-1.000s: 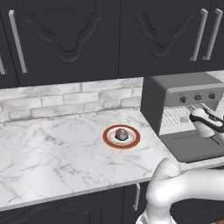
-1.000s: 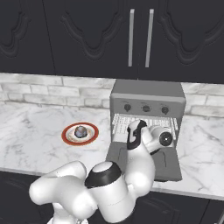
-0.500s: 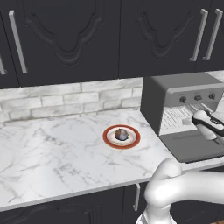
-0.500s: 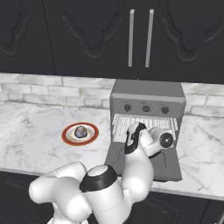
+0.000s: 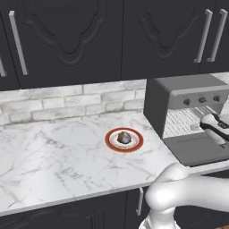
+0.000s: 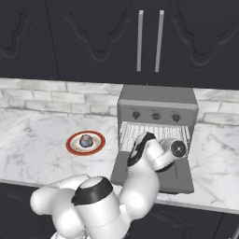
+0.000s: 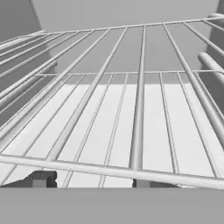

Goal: Open the toaster oven door. Place the bread on the bottom rack in the toaster oven and place the steak on the top rack.

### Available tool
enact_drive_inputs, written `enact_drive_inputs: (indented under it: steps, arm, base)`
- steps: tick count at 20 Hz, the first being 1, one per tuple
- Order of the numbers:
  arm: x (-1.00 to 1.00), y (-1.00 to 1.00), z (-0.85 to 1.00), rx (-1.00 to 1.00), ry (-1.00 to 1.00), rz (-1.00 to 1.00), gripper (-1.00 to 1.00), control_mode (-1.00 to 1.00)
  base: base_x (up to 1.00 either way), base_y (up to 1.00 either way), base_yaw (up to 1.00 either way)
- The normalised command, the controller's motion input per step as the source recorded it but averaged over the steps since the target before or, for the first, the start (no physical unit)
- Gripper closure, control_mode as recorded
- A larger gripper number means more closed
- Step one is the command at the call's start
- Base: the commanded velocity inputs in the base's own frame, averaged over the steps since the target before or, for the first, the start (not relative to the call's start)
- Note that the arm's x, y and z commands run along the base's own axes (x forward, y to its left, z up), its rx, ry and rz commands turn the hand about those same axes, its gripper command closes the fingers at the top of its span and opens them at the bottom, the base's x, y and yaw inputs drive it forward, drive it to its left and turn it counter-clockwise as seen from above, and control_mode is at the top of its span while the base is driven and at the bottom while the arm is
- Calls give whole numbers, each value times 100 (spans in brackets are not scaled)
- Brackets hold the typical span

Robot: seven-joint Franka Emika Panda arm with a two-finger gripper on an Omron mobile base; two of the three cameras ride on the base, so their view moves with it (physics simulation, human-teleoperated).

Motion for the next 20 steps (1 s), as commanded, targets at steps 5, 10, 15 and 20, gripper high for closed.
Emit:
enact_drive_inputs:
  steps: [5, 10, 15, 20]
  arm:
    - [-65, 0, -62, -1, 23, 6, -100, -100]
    - [-69, 0, -63, 0, 22, 7, -100, -100]
    - [-74, 0, -63, 0, 20, 6, -100, -100]
    - [-80, 0, -63, 0, 17, 5, -100, -100]
  base:
    - [0, 0, 0]
    - [0, 0, 0]
    - [0, 0, 0]
    - [0, 0, 0]
